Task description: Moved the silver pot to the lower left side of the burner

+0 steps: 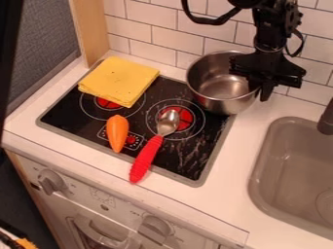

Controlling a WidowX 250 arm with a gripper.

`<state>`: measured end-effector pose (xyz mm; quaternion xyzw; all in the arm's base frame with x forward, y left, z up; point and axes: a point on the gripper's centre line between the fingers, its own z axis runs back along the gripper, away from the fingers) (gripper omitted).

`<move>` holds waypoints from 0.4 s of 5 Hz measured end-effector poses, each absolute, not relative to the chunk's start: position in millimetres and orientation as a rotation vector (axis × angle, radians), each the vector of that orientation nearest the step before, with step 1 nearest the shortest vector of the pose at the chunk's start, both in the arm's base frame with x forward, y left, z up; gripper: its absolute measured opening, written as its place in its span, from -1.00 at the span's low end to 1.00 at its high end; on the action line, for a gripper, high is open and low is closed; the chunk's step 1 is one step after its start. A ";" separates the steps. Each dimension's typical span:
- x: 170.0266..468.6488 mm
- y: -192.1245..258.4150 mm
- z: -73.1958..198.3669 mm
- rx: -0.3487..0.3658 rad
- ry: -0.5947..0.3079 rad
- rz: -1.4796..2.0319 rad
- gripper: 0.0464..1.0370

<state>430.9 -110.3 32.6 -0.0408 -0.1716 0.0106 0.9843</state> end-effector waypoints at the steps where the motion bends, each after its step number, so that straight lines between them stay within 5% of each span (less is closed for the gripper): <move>1: 432.0 -110.4 32.5 -0.075 -0.365 0.026 -0.91; 2: 431.7 -110.3 32.5 -0.076 -0.366 0.027 -0.91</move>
